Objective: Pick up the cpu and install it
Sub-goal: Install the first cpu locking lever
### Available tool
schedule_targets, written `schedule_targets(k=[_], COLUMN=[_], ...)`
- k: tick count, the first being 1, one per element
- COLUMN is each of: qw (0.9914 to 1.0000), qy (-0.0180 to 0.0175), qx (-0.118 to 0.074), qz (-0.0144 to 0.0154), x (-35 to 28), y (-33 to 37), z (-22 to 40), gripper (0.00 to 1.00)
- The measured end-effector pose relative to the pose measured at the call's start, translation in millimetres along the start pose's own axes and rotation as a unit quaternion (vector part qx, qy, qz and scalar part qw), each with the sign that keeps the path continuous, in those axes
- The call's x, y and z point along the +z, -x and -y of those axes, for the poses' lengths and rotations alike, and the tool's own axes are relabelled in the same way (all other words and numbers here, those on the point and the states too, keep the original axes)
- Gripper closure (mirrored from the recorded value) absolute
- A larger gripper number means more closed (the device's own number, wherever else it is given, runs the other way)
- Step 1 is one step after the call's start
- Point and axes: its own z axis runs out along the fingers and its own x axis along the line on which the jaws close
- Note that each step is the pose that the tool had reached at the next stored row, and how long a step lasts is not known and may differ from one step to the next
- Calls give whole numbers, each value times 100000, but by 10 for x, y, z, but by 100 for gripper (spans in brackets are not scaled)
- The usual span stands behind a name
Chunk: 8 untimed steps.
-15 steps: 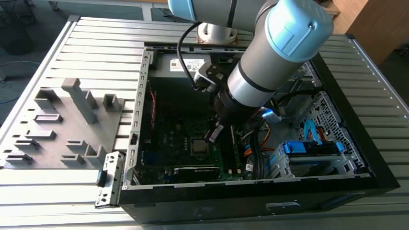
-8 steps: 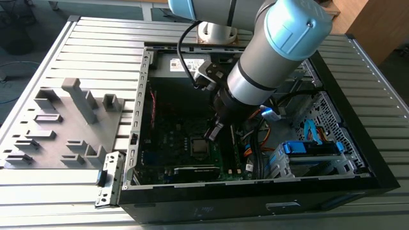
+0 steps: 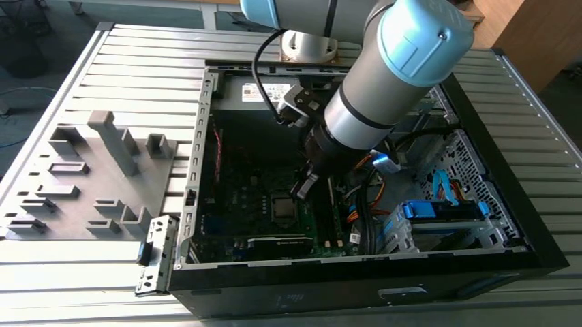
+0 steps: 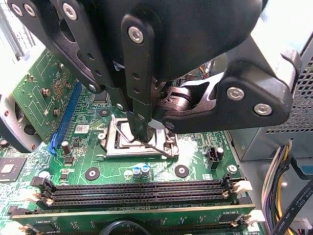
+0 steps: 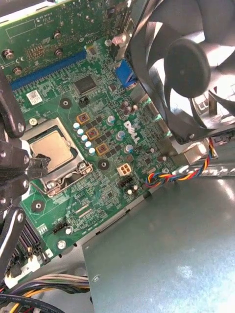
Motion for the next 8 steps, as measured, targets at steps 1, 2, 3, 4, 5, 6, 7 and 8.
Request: schedule_targets(k=[1,2,3,4,5,6,7,8], qw=[100000,100000,100000,100000,100000,100000,100000,100000], qy=[7,40,54,56,64,68,73,67], qx=[1,-16,-23,-25,-31,-37,-51,-79], qz=[12,57,89,93,111,123,137,135], x=[0,-7,-24,-58,-92,-120,-140,-158], y=[0,-1,-3,-7,-11,-14,-16,-18], z=[0,-1,-5,-14,-22,-29,-34,-39], gripper=[89,89,89,89,89,89,89,89])
